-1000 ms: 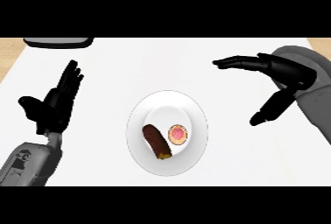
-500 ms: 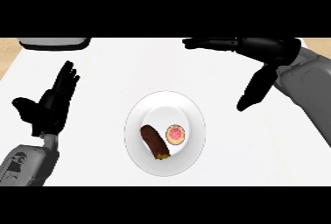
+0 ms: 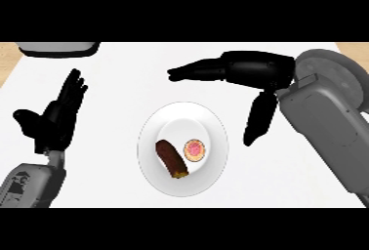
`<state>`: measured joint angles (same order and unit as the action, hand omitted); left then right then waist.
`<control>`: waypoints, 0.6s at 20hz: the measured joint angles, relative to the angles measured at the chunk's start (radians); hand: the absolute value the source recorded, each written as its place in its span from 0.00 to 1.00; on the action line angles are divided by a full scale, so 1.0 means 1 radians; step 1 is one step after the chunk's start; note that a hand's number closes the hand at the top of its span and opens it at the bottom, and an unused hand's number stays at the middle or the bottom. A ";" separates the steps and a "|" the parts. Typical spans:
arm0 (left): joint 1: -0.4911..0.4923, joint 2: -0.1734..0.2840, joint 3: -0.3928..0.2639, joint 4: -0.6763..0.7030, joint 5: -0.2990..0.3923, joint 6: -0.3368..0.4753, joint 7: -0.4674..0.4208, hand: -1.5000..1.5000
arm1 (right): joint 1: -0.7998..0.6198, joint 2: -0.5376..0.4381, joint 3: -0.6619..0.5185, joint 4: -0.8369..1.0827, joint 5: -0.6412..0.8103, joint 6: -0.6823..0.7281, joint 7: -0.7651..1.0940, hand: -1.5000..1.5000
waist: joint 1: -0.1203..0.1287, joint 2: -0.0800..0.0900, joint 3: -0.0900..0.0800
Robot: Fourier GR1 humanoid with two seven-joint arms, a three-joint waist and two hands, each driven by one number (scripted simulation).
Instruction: Pick the cupcake from the plate and place it in the pan
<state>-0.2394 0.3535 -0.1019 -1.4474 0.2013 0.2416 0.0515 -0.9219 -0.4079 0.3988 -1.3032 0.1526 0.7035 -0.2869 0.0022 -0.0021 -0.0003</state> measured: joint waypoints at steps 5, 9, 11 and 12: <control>0.009 -0.008 0.022 0.002 -0.015 -0.017 -0.003 0.50 | 0.080 0.028 0.005 -0.119 0.038 0.034 0.084 0.00 | -0.004 0.000 0.000; -0.007 -0.017 0.042 0.028 -0.021 -0.040 -0.013 0.50 | 0.122 0.053 0.001 -0.166 0.078 0.058 0.156 0.00 | -0.004 0.001 0.000; -0.015 -0.023 0.050 0.027 -0.030 -0.042 -0.007 0.50 | 0.132 0.082 -0.005 -0.168 0.106 0.056 0.184 0.00 | -0.002 0.001 0.000; -0.007 -0.025 0.053 0.026 -0.030 -0.051 -0.014 0.50 | 0.138 0.095 -0.003 -0.159 0.130 0.046 0.182 0.00 | -0.001 0.001 0.000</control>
<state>-0.2462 0.3282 -0.0488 -1.4210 0.1712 0.1905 0.0377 -0.7843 -0.3133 0.3956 -1.4619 0.2828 0.7490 -0.1045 0.0014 -0.0009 -0.0002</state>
